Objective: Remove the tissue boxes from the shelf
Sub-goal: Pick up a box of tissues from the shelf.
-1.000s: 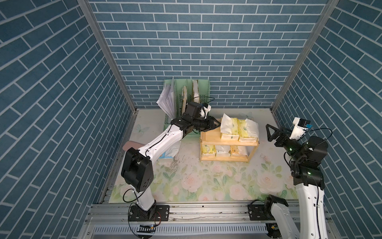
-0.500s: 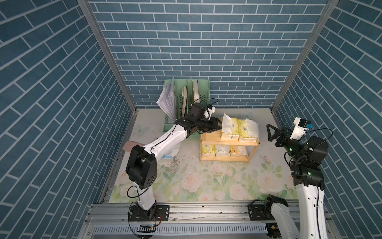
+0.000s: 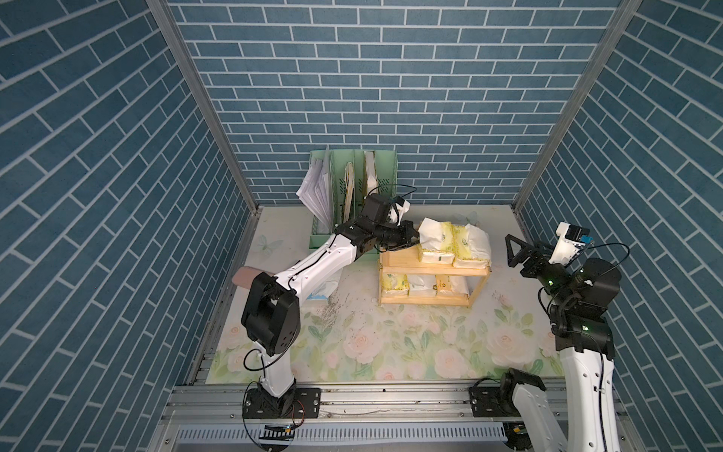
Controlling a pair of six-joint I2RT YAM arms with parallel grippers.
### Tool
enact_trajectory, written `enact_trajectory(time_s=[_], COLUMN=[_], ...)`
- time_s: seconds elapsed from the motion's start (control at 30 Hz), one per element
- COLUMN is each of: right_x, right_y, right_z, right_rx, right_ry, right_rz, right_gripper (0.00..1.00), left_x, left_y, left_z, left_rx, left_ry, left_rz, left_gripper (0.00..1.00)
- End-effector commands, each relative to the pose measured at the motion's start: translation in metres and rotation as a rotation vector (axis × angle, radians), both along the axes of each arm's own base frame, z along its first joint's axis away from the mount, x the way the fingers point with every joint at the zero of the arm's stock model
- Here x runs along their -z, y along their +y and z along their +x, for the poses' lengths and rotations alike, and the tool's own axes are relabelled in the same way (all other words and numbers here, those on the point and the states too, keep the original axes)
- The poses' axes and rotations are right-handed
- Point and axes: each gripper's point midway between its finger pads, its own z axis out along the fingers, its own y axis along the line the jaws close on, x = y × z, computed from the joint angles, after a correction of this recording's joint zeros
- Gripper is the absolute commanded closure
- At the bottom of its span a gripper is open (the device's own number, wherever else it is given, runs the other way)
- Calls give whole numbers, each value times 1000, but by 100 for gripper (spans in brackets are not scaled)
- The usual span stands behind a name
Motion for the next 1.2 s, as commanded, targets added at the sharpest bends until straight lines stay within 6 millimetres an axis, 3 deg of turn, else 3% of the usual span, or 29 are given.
enact_trajectory(time_s=[0.0, 0.27, 0.47, 0.73, 1.03, 1.17], right_x=[-3, -1, 3, 8, 9, 8], right_y=[-2, -3, -4, -5, -6, -6], right_z=[-3, 0, 1, 2, 2, 3], right_rx=[13, 18, 23, 26, 29, 32], right_ry=[-16, -11, -1, 9, 10, 11], right_rz=[-42, -45, -47, -46, -46, -45], right_gripper=[0, 0, 0, 0, 0, 0], left_x=[-21, -47, -76, -103, -98, -89], left_y=[-2, 12, 39, 97, 188, 220], left_z=[-3, -5, -6, -11, -21, -26], left_rx=[9, -17, -76, -187, -366, -424], left_ry=[-65, -118, -190, -249, -251, -235], left_rz=[-14, -18, -8, 4, 63, 100], left_gripper=[100, 100, 100, 100, 100, 100])
